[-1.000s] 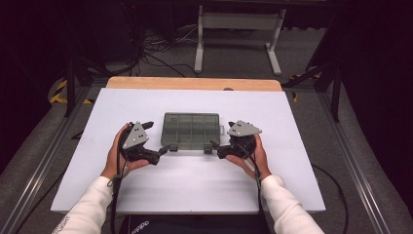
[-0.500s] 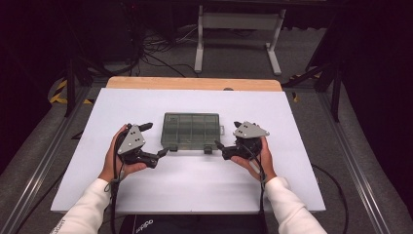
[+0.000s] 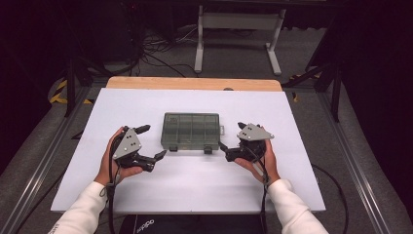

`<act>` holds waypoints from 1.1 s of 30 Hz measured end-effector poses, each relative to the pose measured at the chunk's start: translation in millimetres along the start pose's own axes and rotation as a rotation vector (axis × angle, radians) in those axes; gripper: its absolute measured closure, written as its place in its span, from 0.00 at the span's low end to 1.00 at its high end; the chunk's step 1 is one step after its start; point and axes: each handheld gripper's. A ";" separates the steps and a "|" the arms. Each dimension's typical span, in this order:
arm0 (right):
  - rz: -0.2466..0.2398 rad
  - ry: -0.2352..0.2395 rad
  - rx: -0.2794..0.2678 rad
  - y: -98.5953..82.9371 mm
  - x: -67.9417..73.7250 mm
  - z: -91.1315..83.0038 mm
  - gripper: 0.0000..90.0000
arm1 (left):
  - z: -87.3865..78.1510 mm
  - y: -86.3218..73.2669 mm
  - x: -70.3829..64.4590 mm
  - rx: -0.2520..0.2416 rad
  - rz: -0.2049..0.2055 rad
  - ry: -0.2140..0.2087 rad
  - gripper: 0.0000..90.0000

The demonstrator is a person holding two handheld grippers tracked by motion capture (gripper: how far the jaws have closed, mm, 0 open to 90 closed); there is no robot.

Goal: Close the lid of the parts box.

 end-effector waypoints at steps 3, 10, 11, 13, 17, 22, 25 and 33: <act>-0.004 -0.002 0.004 -0.6 0.6 -1.2 0.08 | -2.4 0.0 -0.4 0.004 0.007 0.002 0.06; -0.013 -0.004 0.004 -3.2 3.2 -6.2 0.08 | -7.7 -1.9 -1.4 0.004 0.003 0.000 0.06; -0.015 -0.005 0.005 -3.6 3.5 -6.9 0.08 | -8.6 -2.3 -1.7 0.008 0.005 0.000 0.06; -0.019 -0.006 0.007 -4.6 4.0 -8.2 0.08 | -10.2 -3.4 -1.9 0.015 0.023 0.005 0.06; -0.023 -0.008 0.010 -6.5 4.8 -10.6 0.08 | -12.7 -5.8 -1.9 0.021 0.025 0.004 0.06; -0.029 -0.012 0.010 -9.0 6.0 -15.4 0.08 | -16.5 -7.6 -2.5 0.021 0.026 0.003 0.06; -0.033 -0.014 0.007 -10.1 6.9 -17.1 0.08 | -20.8 -10.8 -2.6 0.034 0.031 0.003 0.05; -0.052 -0.024 0.009 -13.8 10.3 -24.7 0.08 | -31.3 -18.8 -1.8 0.047 0.031 0.008 0.05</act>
Point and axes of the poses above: each handheld gripper's, and its own axes: z roughly forward along the jaws, y roughly out of its top, x roughly to its left, and after that the axes turned 8 degrees about y, right-handed
